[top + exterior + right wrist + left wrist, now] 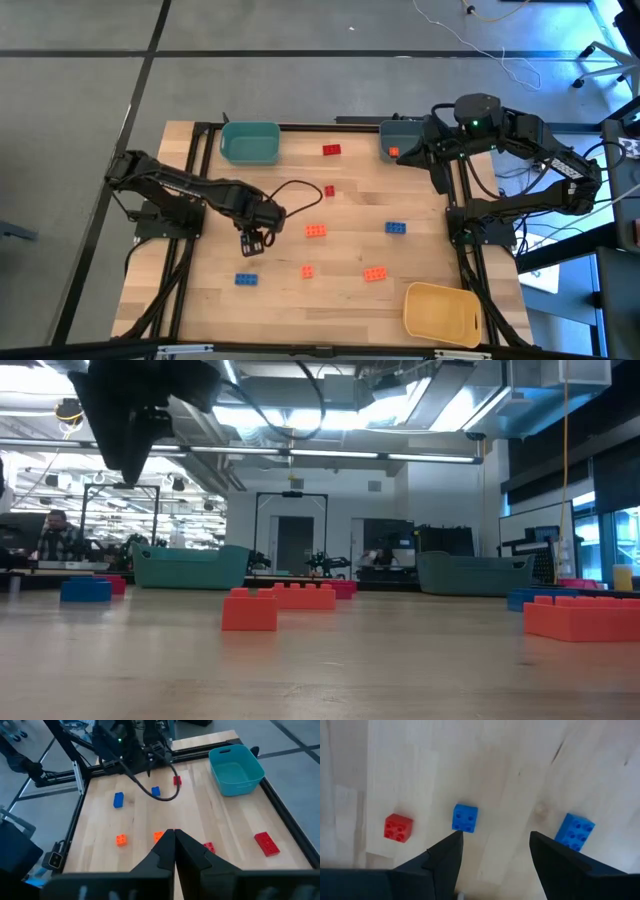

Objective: Sort & place blocks by color
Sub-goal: Put the blue game piece into the green bin

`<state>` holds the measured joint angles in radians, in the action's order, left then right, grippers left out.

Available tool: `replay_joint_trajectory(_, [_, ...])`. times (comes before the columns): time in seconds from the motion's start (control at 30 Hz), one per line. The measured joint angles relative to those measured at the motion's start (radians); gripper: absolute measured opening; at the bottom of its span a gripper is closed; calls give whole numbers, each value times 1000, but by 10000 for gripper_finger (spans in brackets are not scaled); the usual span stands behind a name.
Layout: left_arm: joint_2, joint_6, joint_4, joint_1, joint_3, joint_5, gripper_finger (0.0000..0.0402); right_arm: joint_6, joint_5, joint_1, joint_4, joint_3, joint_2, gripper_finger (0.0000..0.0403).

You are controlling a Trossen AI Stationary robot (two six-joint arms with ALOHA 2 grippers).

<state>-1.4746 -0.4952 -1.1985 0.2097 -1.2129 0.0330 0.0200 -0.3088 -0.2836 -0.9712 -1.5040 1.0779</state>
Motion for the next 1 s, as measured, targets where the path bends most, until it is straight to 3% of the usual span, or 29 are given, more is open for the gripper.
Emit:
replay_joint_trajectory(0.13, [-1,-99,70,27,0,13,224,0,0,0,16,0,1,12])
replay_joint_trajectory(0.43, [-24,9,-11,62,3,153,224,30,1,-2,-38,24,33,12])
replay_joint_trajectory(0.7, [-22,11,6,69,133,94,224,-8,-102,-2,-65,24,94,12])
replay_joint_trajectory(1.0, [-21,106,156,93,256,104,224,-23,-104,-2,-65,24,99,12])
